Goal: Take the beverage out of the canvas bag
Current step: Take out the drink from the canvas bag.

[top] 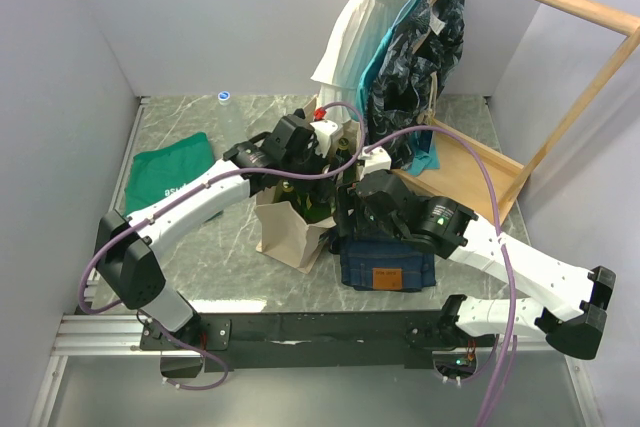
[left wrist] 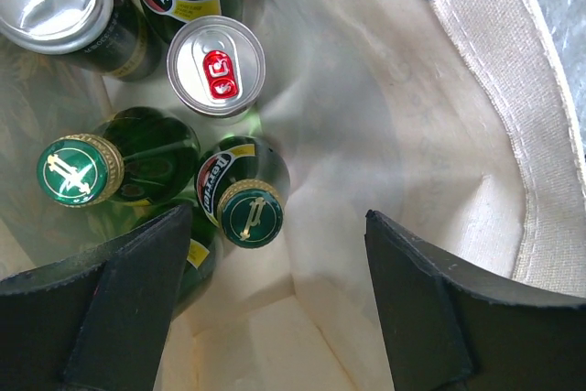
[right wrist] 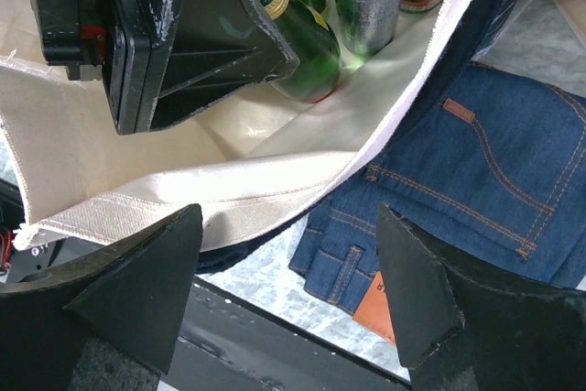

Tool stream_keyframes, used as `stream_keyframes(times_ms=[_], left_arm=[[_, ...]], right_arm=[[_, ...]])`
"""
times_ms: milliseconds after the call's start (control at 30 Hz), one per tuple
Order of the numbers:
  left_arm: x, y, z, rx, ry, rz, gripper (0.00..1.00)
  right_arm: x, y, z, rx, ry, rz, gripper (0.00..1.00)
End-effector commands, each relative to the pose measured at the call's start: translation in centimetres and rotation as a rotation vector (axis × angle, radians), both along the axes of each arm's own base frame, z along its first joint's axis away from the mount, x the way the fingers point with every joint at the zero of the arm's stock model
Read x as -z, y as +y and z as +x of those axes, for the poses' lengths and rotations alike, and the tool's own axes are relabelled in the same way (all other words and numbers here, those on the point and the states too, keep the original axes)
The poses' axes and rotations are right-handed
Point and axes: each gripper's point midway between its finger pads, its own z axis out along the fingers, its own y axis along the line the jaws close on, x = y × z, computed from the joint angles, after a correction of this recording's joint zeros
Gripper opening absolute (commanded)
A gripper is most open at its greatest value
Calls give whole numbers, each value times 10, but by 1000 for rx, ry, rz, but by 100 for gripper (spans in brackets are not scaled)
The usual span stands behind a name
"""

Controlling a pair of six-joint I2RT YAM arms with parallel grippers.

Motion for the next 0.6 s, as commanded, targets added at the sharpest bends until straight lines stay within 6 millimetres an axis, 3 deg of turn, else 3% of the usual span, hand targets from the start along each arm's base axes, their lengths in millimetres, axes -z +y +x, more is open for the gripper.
stream_keyframes(times_ms=[0,567], left_arm=[[-2,-4,6,-20,-30,-9,82],[-10,-4,6,-22,-55,-20,81]], right_arm=[[-19,1,7,10,-56,22,82],[-20,1,7,11,-57,29,82]])
